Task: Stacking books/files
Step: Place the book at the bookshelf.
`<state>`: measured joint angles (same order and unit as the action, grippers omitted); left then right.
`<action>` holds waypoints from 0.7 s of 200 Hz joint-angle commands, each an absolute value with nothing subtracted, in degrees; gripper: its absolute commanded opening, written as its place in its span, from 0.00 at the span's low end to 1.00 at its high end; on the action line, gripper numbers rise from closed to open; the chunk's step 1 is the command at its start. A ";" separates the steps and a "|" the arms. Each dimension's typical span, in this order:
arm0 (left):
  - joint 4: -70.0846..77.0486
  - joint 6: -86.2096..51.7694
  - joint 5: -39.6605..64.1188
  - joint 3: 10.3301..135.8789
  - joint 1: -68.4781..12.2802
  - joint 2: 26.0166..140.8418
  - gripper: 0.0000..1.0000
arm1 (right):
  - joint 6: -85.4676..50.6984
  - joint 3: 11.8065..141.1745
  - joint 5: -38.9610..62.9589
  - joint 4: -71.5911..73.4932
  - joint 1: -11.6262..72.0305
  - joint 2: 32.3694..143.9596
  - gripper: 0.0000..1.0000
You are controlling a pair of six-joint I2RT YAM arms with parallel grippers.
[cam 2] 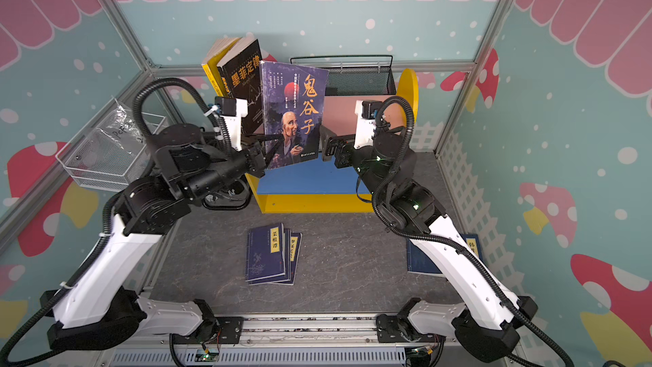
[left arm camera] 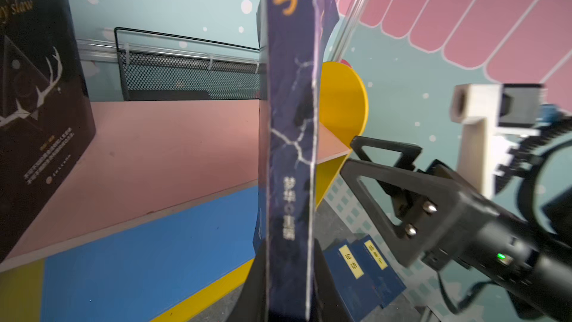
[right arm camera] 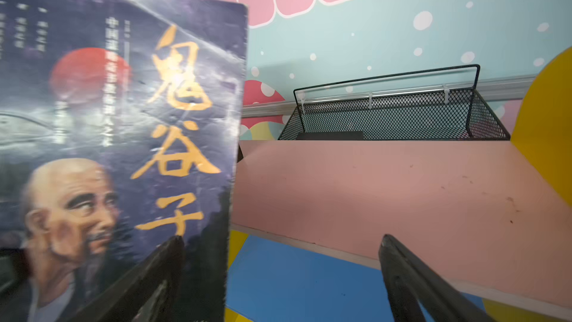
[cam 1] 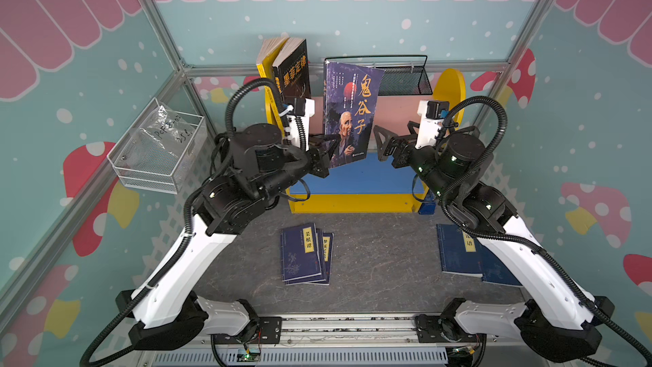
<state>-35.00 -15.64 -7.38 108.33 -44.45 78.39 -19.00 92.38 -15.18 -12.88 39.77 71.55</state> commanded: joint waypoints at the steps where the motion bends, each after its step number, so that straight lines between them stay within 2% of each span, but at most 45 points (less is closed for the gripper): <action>1: -19.13 -7.99 -17.88 106.38 -44.56 78.70 0.00 | -11.75 93.27 -13.65 -6.97 39.43 73.07 1.00; 20: -12.91 -4.86 -24.13 105.00 -44.56 80.24 0.00 | -10.96 95.69 -12.06 -5.51 38.47 76.36 0.99; 43: -8.77 -1.43 -26.92 105.80 -44.48 81.84 0.00 | -11.12 100.25 -7.84 -5.53 37.35 81.05 1.00; 87: -3.54 -0.68 -25.57 107.94 -41.64 83.32 0.00 | -12.26 107.45 -4.96 -4.49 35.07 89.22 1.00; 140: 0.05 -1.57 -25.77 102.85 -37.05 84.00 0.00 | -15.70 117.01 1.78 -1.86 31.38 99.39 1.00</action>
